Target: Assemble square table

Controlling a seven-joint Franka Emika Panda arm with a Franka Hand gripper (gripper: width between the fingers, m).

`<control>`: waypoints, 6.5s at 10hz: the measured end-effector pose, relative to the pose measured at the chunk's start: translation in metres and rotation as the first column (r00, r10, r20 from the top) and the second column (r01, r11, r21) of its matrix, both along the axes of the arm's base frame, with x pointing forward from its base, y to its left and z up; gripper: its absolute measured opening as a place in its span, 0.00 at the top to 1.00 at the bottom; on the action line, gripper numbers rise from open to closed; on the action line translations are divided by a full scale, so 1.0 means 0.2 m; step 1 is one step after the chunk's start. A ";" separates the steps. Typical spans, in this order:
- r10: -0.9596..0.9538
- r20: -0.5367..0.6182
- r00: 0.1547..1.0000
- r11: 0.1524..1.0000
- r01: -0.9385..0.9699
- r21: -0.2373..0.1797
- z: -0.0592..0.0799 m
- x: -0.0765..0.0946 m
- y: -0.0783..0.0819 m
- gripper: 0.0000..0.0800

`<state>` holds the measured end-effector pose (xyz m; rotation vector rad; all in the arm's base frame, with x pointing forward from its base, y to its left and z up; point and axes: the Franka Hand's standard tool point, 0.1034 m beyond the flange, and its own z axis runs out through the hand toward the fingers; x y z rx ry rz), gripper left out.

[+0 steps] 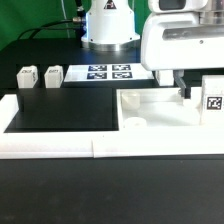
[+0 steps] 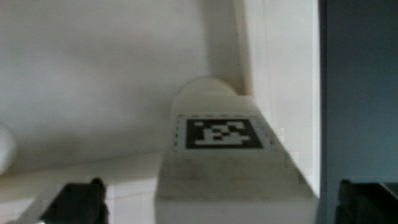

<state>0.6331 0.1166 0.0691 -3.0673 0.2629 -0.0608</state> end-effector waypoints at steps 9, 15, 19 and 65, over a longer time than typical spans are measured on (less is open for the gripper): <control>-0.654 -0.052 0.755 0.755 0.656 0.017 0.00 0.00 -0.01 0.64; -0.986 -0.166 0.019 0.018 1.000 0.007 -0.01 -0.01 0.01 0.64; -0.950 -0.126 0.286 0.283 0.958 0.037 -0.01 -0.02 0.01 0.37; -0.973 -0.204 -0.111 -0.110 0.994 -0.016 0.18 -0.07 0.08 0.19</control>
Offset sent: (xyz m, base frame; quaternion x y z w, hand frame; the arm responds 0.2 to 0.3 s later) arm 0.0000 0.0000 0.0000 0.0000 0.0000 0.1938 0.9810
